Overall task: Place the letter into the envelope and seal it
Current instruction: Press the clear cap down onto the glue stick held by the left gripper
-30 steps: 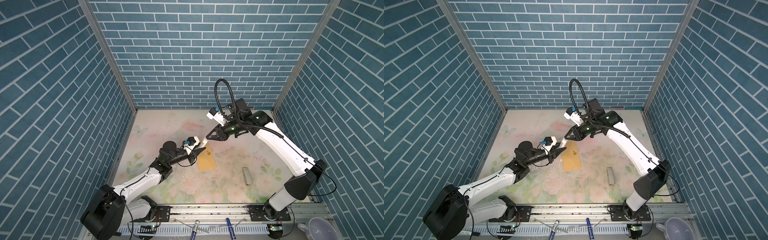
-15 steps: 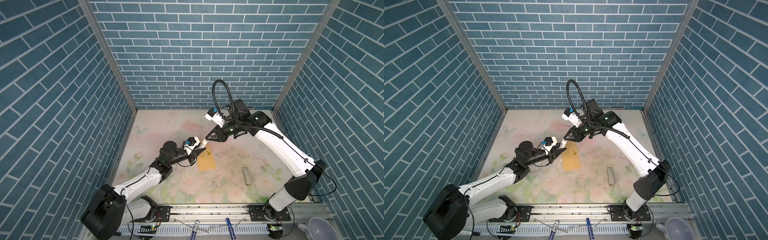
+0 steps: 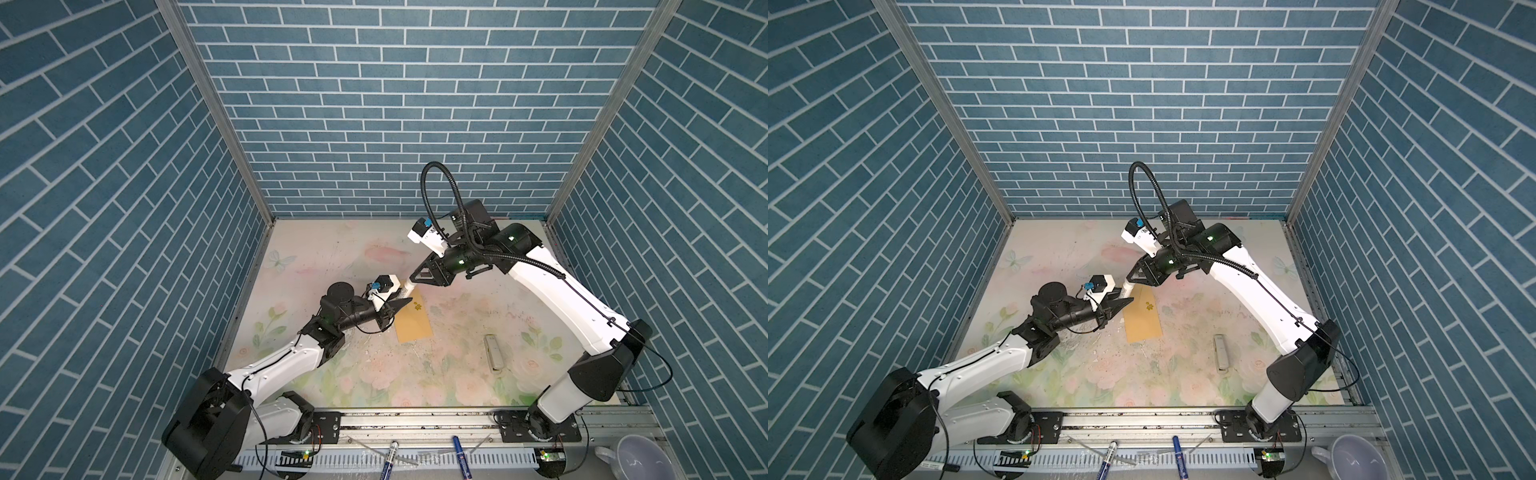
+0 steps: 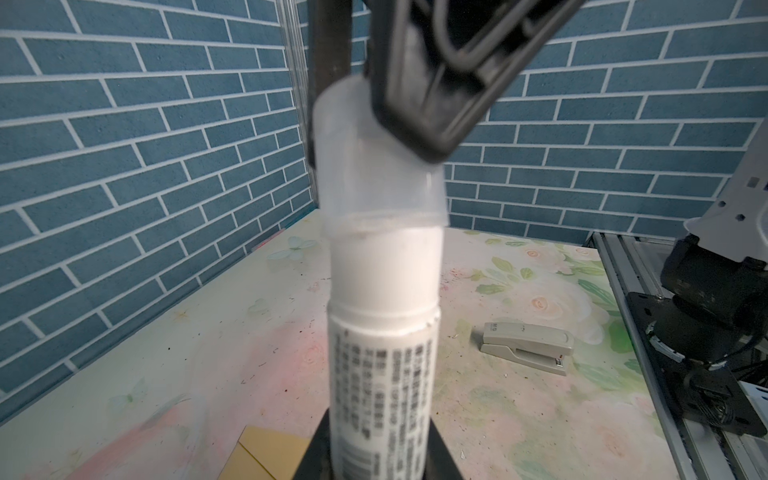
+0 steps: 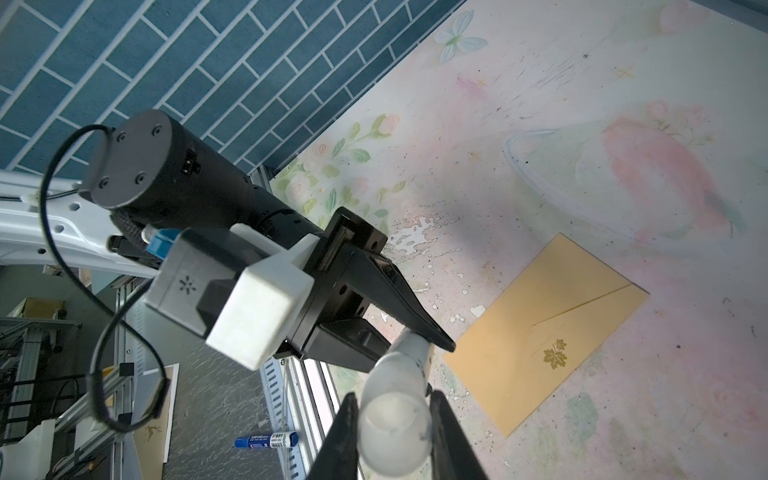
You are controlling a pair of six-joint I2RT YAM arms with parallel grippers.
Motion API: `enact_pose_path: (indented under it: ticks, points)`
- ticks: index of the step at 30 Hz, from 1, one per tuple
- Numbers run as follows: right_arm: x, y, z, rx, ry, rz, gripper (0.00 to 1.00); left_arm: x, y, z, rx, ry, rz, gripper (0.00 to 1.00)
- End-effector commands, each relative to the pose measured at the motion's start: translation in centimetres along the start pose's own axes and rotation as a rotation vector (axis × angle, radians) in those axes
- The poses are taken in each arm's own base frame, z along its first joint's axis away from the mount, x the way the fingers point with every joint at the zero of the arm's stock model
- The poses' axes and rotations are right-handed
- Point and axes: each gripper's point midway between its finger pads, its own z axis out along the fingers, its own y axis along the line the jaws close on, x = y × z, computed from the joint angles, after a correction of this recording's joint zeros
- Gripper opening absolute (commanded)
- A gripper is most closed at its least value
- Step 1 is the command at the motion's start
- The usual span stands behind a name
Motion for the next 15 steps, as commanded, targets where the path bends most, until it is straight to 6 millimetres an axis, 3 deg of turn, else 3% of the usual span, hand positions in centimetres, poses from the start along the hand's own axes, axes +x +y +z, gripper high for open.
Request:
enact_pose_path:
  ticks: [1,15]
  points:
    - [0.76,2.45,0.93,-0.089,0.055,-0.049,0.25,-2.24,0.1,0.08,0.0,-0.071,0.04,0.0]
    - [1.42,2.35,1.49,-0.07,0.091,-0.07,0.3,-2.2,0.12,0.13,0.0,-0.07,0.041,0.0]
